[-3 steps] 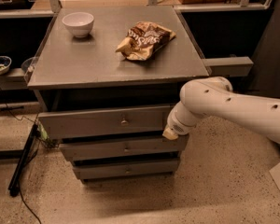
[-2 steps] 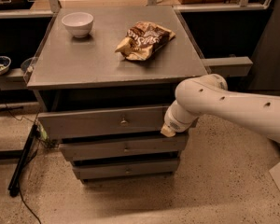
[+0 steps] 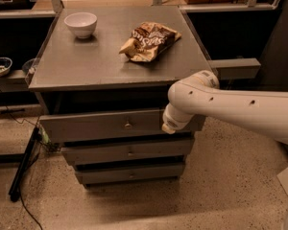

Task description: Close top drawer

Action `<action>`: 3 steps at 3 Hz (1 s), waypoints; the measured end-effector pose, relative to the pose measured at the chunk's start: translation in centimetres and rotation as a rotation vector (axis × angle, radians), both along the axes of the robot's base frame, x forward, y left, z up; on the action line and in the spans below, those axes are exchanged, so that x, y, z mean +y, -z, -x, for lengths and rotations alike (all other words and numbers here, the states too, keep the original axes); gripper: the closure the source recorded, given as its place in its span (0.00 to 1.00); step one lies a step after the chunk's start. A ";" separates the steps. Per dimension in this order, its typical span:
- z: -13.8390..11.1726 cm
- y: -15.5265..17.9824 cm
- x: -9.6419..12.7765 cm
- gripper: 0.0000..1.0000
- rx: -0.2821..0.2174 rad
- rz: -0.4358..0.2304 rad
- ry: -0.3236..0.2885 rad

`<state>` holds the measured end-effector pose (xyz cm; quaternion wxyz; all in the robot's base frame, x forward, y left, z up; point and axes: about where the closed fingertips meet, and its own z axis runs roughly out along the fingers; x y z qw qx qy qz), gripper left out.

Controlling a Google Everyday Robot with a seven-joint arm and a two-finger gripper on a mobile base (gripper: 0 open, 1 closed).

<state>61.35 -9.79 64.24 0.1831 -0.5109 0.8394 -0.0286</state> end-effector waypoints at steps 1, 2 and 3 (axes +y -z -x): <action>-0.8 0.1 0.3 1.00 -0.018 0.022 0.007; -1.5 0.0 0.5 1.00 -0.032 0.033 0.010; -1.5 0.0 0.5 0.73 -0.032 0.033 0.010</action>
Offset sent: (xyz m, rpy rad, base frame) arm 0.0241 0.0071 0.0027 -0.0433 -0.0526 -0.0151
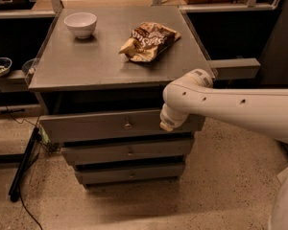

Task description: Close top drawer

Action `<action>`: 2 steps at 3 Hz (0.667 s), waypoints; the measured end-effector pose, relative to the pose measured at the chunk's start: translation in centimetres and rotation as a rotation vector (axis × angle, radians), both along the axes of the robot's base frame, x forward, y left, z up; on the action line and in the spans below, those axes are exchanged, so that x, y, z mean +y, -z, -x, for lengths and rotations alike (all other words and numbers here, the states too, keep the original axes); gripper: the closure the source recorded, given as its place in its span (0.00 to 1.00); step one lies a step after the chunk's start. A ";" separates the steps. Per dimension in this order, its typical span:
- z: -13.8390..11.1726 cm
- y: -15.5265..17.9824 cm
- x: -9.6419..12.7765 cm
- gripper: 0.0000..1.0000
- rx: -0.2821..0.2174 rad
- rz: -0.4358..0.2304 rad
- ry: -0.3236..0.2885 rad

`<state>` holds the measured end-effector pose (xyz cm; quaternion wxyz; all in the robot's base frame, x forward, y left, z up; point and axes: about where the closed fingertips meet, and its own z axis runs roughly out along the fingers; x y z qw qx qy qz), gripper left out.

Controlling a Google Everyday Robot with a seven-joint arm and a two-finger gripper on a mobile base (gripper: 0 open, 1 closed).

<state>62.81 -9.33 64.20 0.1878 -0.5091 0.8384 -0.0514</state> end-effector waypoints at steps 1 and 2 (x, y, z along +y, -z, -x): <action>0.0 0.0 0.0 0.50 0.000 0.000 0.000; 0.0 0.0 0.0 0.19 0.000 0.000 0.000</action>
Offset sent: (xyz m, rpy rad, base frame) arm 0.0000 0.0000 0.0000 0.0000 0.0000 0.0000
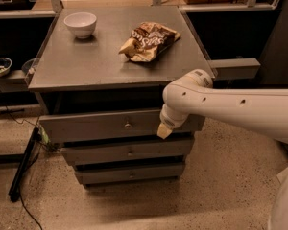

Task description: Close top drawer

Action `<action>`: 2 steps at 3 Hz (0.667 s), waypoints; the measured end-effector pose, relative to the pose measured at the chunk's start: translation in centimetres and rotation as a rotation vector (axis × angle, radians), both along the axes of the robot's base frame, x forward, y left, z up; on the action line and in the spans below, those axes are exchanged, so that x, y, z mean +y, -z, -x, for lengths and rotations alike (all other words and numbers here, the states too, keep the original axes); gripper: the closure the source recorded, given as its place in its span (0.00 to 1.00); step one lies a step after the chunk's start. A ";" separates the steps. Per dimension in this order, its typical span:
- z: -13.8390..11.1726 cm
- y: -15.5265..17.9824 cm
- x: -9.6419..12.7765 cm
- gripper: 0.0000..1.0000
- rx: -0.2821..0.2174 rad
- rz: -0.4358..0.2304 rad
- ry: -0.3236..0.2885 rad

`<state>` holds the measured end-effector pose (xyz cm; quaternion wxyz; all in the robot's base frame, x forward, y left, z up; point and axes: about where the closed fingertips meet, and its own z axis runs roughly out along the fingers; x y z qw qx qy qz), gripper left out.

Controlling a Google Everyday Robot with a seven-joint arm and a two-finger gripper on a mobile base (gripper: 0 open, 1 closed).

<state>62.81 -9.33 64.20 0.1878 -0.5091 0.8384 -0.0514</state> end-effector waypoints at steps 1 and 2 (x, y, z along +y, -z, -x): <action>0.0 0.0 0.0 0.00 0.000 0.000 0.000; 0.0 0.0 0.0 0.00 0.000 0.000 0.000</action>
Offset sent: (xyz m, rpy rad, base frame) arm 0.0000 0.0000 0.0000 0.0000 0.0000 0.0000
